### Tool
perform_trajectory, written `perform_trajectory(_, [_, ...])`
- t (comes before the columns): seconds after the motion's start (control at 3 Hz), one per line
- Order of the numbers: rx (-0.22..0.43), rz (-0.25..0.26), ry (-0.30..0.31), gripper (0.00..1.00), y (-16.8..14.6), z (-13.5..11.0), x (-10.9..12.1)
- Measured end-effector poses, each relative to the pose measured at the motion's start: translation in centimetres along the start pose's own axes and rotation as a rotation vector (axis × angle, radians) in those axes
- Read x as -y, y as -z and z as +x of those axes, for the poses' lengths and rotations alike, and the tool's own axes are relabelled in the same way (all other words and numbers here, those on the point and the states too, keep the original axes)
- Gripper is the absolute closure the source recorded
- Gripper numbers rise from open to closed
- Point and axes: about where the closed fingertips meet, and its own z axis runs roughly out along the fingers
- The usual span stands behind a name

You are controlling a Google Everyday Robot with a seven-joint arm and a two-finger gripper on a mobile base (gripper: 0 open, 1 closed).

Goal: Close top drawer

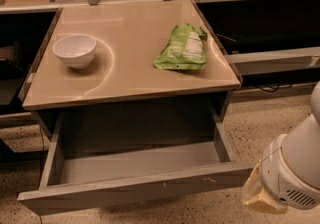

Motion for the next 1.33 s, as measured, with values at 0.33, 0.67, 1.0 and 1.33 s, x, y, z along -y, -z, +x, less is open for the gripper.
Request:
perform_trajectory(0.33, [0.020, -0.028, -0.007, 1.00, -1.3, -0.3, -0.8])
perform_trajectory(0.67, [0.063, -0.129, -0.098, 1.00, -7.5, -0.8, -2.3])
perform_trajectory(1.0, [0.112, -0.151, -0.173, 1.00, -13.6, -2.0, -1.0])
perform_trajectory(1.33, [0.173, -0.099, -0.215, 1.00, -17.0, -3.8, 2.2])
